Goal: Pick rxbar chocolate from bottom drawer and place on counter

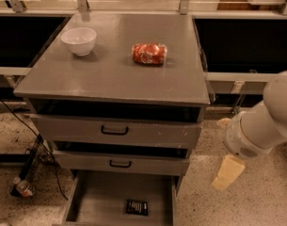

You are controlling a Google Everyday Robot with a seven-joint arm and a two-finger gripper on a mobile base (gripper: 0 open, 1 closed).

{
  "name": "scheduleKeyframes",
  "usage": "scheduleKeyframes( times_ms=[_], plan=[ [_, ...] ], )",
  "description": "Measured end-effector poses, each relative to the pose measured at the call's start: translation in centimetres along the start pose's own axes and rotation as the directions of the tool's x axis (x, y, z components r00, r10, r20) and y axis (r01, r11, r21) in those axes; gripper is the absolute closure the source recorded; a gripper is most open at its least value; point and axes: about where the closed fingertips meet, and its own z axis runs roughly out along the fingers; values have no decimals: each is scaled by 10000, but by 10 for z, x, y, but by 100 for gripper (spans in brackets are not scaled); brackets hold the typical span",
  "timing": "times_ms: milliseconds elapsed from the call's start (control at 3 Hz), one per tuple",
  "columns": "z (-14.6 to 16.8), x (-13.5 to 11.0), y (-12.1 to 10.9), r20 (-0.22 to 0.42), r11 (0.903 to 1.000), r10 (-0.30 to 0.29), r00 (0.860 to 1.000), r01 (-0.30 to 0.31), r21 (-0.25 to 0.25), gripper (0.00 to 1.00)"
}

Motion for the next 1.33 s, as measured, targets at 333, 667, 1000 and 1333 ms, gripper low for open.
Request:
scheduleKeyframes(
  times_ms=[333,667,1000,1333],
  plan=[
    [16,5,17,294,9922,-841,9960,809,953,0],
    [16,5,17,296,9923,-839,9960,807,943,0],
    [42,3,21,752,9946,-747,9944,688,772,0],
    [67,2,26,964,9974,-616,9934,577,432,0]
  ],
)
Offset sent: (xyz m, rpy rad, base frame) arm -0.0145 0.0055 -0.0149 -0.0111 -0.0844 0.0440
